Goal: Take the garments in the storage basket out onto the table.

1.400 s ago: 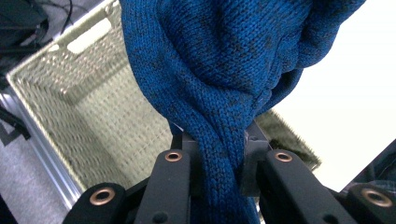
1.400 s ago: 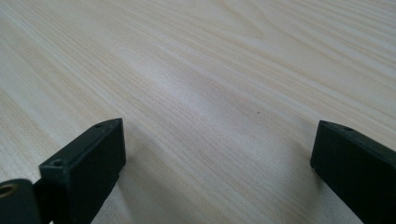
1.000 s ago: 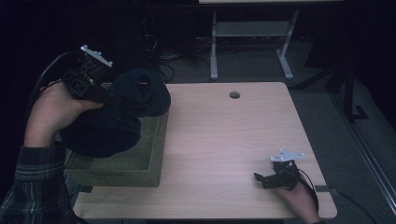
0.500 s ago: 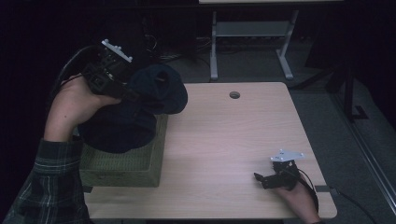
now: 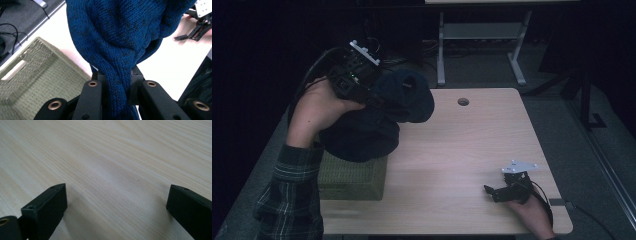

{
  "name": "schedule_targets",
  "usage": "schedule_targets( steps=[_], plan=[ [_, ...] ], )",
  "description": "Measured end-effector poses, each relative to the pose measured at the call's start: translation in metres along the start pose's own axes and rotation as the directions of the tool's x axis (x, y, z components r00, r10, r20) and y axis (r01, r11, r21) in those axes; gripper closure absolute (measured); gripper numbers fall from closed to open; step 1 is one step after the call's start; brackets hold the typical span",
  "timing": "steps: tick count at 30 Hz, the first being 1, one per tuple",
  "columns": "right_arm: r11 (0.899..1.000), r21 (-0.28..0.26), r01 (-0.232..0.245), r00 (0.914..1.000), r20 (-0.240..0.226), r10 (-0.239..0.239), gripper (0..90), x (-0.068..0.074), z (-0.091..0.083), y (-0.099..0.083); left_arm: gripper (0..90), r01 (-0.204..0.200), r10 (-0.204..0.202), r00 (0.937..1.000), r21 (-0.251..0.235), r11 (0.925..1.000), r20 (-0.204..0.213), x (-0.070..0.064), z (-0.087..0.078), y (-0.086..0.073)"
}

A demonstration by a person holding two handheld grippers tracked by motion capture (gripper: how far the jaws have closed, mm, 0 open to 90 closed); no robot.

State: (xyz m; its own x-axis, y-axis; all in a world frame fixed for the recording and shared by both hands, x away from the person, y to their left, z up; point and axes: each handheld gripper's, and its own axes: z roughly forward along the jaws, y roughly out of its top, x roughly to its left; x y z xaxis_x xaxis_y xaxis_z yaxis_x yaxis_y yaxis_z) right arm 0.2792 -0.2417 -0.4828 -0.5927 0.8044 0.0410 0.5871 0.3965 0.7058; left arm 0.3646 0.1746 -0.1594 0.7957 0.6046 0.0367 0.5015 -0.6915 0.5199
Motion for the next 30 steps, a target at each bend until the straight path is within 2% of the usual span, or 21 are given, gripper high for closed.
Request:
schedule_targets(
  steps=[9,13,22,30],
  plan=[
    [1.000,0.001,-0.001,1.0000,-0.001,0.001,2.9,0.000,0.000,0.000,77.5,-0.018,0.017,0.9992,0.005,0.9998,0.036,-0.013,0.019,0.015],
    [1.000,0.001,-0.001,1.0000,0.000,0.001,2.9,0.000,0.000,0.000,77.5,-0.027,0.027,0.9981,0.013,0.9995,0.056,-0.021,0.033,0.023],
    [1.000,0.001,-0.001,1.0000,0.000,0.001,2.9,0.000,0.000,0.000,77.8,-0.025,0.024,0.9964,0.012,0.9996,0.081,-0.033,0.057,0.034],
    [1.000,-0.001,0.001,1.0000,0.001,-0.001,2.9,0.000,0.000,0.000,78.2,-0.052,0.050,0.9906,0.016,0.9985,0.127,-0.049,0.087,0.047]
  ],
)
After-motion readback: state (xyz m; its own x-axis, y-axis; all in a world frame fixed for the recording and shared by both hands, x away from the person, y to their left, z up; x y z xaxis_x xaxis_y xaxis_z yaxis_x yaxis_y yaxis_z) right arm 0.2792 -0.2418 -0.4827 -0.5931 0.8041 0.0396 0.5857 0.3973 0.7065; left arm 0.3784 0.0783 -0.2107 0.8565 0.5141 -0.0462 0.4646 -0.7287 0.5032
